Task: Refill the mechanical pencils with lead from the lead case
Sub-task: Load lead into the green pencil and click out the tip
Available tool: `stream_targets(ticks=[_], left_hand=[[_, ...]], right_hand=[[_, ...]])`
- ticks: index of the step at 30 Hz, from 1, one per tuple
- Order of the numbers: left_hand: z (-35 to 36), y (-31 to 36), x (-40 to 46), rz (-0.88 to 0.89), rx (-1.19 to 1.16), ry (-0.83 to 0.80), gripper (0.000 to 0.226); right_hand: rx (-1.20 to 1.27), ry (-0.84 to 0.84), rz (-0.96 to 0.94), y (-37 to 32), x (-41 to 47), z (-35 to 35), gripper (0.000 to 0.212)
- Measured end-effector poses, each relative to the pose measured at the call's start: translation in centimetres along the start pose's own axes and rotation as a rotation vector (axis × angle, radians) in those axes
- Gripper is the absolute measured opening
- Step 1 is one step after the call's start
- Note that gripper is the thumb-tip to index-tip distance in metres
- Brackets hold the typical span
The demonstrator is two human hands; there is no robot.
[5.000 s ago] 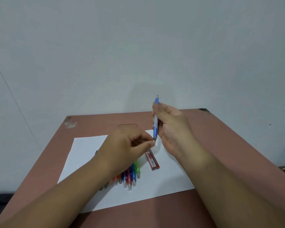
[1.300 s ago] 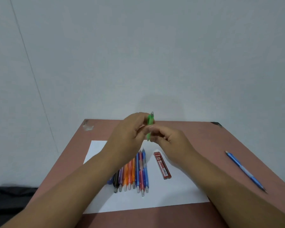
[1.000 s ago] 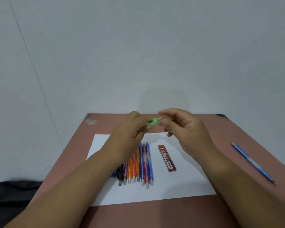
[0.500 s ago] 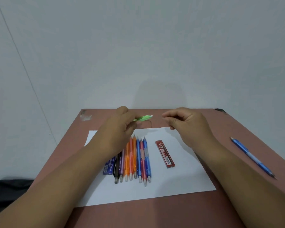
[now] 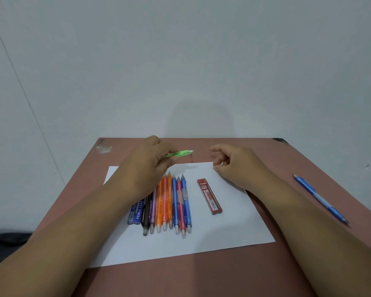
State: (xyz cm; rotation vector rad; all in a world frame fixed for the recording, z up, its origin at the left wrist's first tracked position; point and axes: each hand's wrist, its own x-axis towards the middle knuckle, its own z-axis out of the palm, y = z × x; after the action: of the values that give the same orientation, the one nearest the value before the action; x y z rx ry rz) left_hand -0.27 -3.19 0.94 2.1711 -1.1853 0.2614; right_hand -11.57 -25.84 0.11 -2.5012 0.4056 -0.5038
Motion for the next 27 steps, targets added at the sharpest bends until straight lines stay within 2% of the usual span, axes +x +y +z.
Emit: stream_targets(ticks=[4,12,17,20,27], left_hand=[[0.0,0.0,0.1,-0.008,-0.004,-0.016,0.027],[0.1,0.2,0.1,-0.014,-0.004,-0.03,0.028],[0.2,0.2,0.1,-0.019,-0.002,-0.037,0.027],[0.3,0.3,0.1,-0.015,0.003,-0.043,0.027],[0.2,0.5,0.2,-0.01,0.007,-0.059,0.027]], right_hand=[[0.024,-0.007,0.032,0.2,0.2,0.2,0.036],[0.034,-0.019,0.059,0.3,0.1,0.0,0.036],[0.142,0.125,-0.088,-1.4,-0.9,-0.4,0.019],[0.22,0.104,-0.179,-3.0,-1.7,-0.3,0.01],[0.304,0.137,-0.155,-3.7,-2.0,0.2,0.008]])
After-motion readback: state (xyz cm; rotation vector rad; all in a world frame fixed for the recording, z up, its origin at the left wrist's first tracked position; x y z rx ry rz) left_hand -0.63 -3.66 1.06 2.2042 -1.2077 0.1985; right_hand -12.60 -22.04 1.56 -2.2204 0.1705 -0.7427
